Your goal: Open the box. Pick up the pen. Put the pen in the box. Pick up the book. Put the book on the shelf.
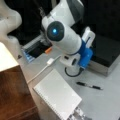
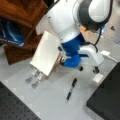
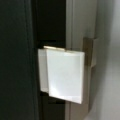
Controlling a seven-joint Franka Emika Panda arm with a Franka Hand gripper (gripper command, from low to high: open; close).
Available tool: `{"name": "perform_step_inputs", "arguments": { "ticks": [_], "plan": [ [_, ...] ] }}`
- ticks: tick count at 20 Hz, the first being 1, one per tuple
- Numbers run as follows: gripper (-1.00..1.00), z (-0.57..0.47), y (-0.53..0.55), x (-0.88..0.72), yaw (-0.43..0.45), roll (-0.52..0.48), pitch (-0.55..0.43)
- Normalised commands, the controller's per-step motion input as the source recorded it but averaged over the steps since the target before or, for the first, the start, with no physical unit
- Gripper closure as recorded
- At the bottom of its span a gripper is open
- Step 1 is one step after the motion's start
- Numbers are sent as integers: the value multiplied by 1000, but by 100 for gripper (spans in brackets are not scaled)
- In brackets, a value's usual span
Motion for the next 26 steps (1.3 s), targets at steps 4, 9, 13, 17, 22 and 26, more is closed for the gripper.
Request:
{"name": "perform_step_inputs", "arguments": {
  "ticks": [4, 9, 13, 17, 22, 26],
  "plan": [
    [-100, -95, 85, -17, 34, 250, -31],
    [-100, -168, 53, -90, 59, 201, -33],
    [-100, -187, 34, -69, -3, 204, -40],
    [-100, -169, 60, -74, -51, 241, -63],
    [-100, -190, 63, -102, -82, 220, -102],
    [-100, -157, 76, -120, -114, 227, -109]
  ]
}}
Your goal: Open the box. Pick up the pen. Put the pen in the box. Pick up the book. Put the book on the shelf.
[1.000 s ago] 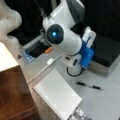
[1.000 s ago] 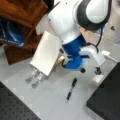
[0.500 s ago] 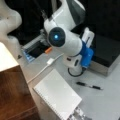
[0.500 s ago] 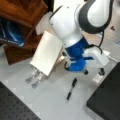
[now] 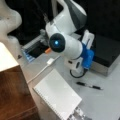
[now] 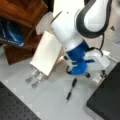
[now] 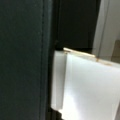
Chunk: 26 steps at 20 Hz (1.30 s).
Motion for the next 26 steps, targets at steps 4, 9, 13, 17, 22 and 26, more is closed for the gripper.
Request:
{"name": "perform_step_inputs", "arguments": {
  "ticks": [4, 9, 13, 17, 22, 26],
  "plan": [
    [-100, -154, 123, -110, -129, 179, -115],
    [-100, -162, 90, -95, -122, 134, -137],
    [-100, -148, 62, -85, -150, 154, -155],
    [-100, -169, 57, -79, -149, 149, -160],
    [-100, -156, 56, -94, -150, 128, -136],
    [-100, -137, 53, -126, -149, 89, -102]
  ]
}}
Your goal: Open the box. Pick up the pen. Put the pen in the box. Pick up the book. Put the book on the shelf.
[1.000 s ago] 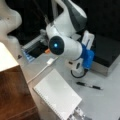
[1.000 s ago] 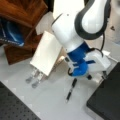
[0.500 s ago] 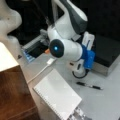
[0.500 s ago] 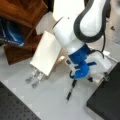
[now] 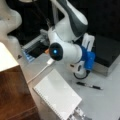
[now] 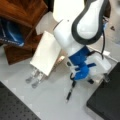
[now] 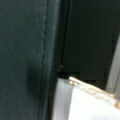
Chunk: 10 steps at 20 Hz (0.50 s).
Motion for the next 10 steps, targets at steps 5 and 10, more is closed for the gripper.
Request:
{"name": "perform_step_inputs", "arguments": {
  "ticks": [5, 10],
  "plan": [
    [-100, -90, 30, -183, -136, 76, -96],
    [100, -34, 28, -250, -146, 78, -65]
  ]
}}
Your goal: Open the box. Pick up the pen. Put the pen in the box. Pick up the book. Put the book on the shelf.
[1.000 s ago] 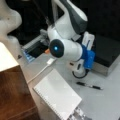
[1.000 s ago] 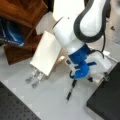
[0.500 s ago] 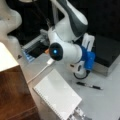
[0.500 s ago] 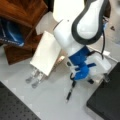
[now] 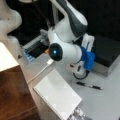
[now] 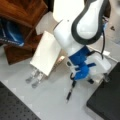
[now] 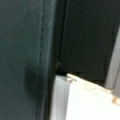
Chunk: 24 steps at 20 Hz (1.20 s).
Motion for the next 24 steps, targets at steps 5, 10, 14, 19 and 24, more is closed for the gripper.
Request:
{"name": "perform_step_inputs", "arguments": {
  "ticks": [5, 10, 14, 19, 24],
  "plan": [
    [100, -15, -3, -280, -155, 67, -52],
    [100, -16, 14, -262, -159, 76, -51],
    [100, -37, 50, -205, -170, 88, -53],
    [100, -59, 91, -159, -173, 89, -68],
    [100, -35, 74, -149, -166, 68, -59]
  ]
}}
